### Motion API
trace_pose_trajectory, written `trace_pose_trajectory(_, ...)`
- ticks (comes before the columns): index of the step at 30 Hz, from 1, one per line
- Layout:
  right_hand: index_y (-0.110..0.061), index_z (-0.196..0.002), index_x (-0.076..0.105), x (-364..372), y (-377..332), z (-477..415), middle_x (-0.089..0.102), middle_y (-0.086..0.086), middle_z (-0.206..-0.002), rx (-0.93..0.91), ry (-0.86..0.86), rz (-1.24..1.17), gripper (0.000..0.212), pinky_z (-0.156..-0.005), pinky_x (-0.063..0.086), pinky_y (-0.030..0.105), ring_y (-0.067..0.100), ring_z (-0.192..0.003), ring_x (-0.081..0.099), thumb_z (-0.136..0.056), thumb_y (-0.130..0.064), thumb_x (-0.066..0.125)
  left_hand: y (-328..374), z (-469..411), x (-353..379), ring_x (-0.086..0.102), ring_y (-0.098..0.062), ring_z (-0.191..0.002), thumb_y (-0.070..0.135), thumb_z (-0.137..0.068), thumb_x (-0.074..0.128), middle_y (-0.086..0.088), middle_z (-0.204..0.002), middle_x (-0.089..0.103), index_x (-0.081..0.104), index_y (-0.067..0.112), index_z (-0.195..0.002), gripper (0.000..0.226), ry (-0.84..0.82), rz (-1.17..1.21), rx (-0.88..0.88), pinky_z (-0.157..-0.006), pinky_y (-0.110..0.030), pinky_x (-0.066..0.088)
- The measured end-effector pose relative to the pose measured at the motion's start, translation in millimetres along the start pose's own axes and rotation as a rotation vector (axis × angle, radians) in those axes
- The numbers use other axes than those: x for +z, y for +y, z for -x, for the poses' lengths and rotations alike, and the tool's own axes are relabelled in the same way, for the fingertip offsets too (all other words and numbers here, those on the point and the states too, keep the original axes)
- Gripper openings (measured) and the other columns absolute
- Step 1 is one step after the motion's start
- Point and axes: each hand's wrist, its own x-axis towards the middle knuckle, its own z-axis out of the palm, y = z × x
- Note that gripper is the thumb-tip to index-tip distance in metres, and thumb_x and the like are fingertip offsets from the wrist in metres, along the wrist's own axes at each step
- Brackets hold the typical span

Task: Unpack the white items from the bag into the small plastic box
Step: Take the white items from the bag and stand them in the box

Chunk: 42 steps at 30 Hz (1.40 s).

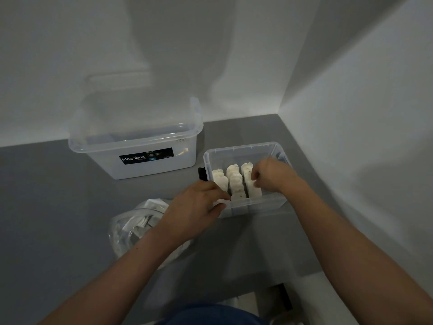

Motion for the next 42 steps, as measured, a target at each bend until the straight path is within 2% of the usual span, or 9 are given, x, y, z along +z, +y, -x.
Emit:
trace_pose_trajectory(4, -0.025, -0.104, 0.076, -24, -23, 36, 0.075, -0.008, -0.100, 0.019, 0.312, -0.306, 0.014, -0.082, 0.056, 0.029, 0.010, -0.085, 0.068, -0.092, -0.025, 0.068, -20, 22, -26, 0.058, -0.010, -0.102, 0.030, -0.090, 0.068, 0.009, -0.110, 0.066, 0.070, 0.028, -0.114, 0.024, 0.149, 0.090, -0.060, -0.084, -0.027, 0.051)
trace_pose_trajectory(7, -0.027, -0.093, 0.076, -29, -62, 70, 0.071, -0.016, -0.084, -0.045, 0.500, -0.558, 0.006, -0.071, 0.046, 0.008, 0.001, -0.075, 0.065, -0.089, -0.025, 0.071, -51, 47, -44, 0.062, -0.010, -0.093, 0.030, -0.088, 0.070, 0.009, -0.101, 0.067, 0.070, 0.026, -0.112, 0.025, 0.215, 0.117, -0.137, -0.083, -0.033, 0.054)
trace_pose_trajectory(14, -0.025, -0.103, 0.077, 27, -185, 99, 0.073, -0.016, -0.096, -0.206, 0.491, -0.837, 0.014, -0.082, 0.049, 0.008, -0.002, -0.088, 0.067, -0.090, -0.021, 0.073, -128, 124, -47, 0.058, -0.018, -0.085, 0.027, -0.084, 0.076, 0.006, -0.091, 0.064, 0.071, 0.022, -0.099, 0.017, 0.197, -0.008, -0.259, -0.074, -0.034, 0.051)
trace_pose_trajectory(17, -0.026, -0.106, 0.077, 56, -228, 93, 0.074, -0.014, -0.100, -0.263, 0.365, -0.777, 0.016, -0.083, 0.050, 0.010, -0.002, -0.088, 0.066, -0.093, -0.022, 0.069, -141, 147, -33, 0.058, -0.020, -0.080, 0.038, -0.088, 0.058, 0.006, -0.088, 0.068, 0.074, 0.025, -0.095, 0.022, 0.051, -0.106, -0.115, -0.067, -0.034, 0.053)
trace_pose_trajectory(20, -0.027, -0.108, 0.075, 85, -259, 81, 0.075, -0.007, -0.104, -0.342, 0.274, -0.494, 0.023, -0.081, 0.055, 0.031, 0.011, -0.092, 0.068, -0.094, -0.020, 0.058, -149, 155, -15, 0.060, -0.024, -0.073, 0.040, -0.085, 0.047, 0.006, -0.080, 0.071, 0.075, 0.026, -0.087, 0.031, -0.091, -0.268, -0.011, -0.062, -0.033, 0.051)
trace_pose_trajectory(26, -0.028, -0.112, 0.071, 107, -264, 56, 0.074, -0.003, -0.101, -0.132, 0.205, 0.027, 0.031, -0.076, 0.057, 0.031, 0.020, -0.092, 0.071, -0.087, -0.014, 0.058, -174, 141, -7, 0.058, -0.024, -0.082, 0.046, -0.072, 0.071, 0.006, -0.087, 0.071, 0.072, 0.025, -0.094, 0.031, -0.175, -0.525, -0.158, -0.067, -0.031, 0.041)
trace_pose_trajectory(33, -0.026, -0.132, 0.058, 101, -267, 33, 0.067, -0.004, -0.125, -0.073, 0.298, 0.011, 0.048, -0.092, 0.050, 0.038, 0.022, -0.115, 0.065, -0.085, -0.015, 0.061, -183, 124, -18, 0.050, -0.025, -0.104, 0.062, -0.077, 0.063, 0.004, -0.112, 0.063, 0.057, 0.024, -0.126, 0.062, -0.130, -0.399, -0.209, -0.084, -0.034, 0.038)
trace_pose_trajectory(38, -0.034, -0.105, 0.073, 94, -269, 29, 0.066, -0.006, -0.112, -0.062, 0.241, 0.010, 0.021, -0.084, 0.049, 0.035, 0.022, -0.101, 0.067, -0.088, -0.028, 0.064, -181, 112, -20, 0.048, -0.020, -0.101, 0.037, -0.088, 0.058, 0.008, -0.105, 0.063, 0.068, 0.032, -0.115, 0.029, -0.132, -0.370, -0.031, -0.082, -0.031, 0.036)
trace_pose_trajectory(42, -0.036, -0.112, 0.070, 91, -275, 26, 0.066, -0.006, -0.119, -0.108, 0.206, -0.024, 0.025, -0.088, 0.051, 0.037, 0.022, -0.106, 0.066, -0.092, -0.031, 0.055, -187, 103, -11, 0.049, -0.022, -0.103, 0.036, -0.087, 0.058, 0.003, -0.106, 0.063, 0.069, 0.023, -0.109, 0.028, -0.135, -0.366, -0.141, -0.084, -0.032, 0.039)
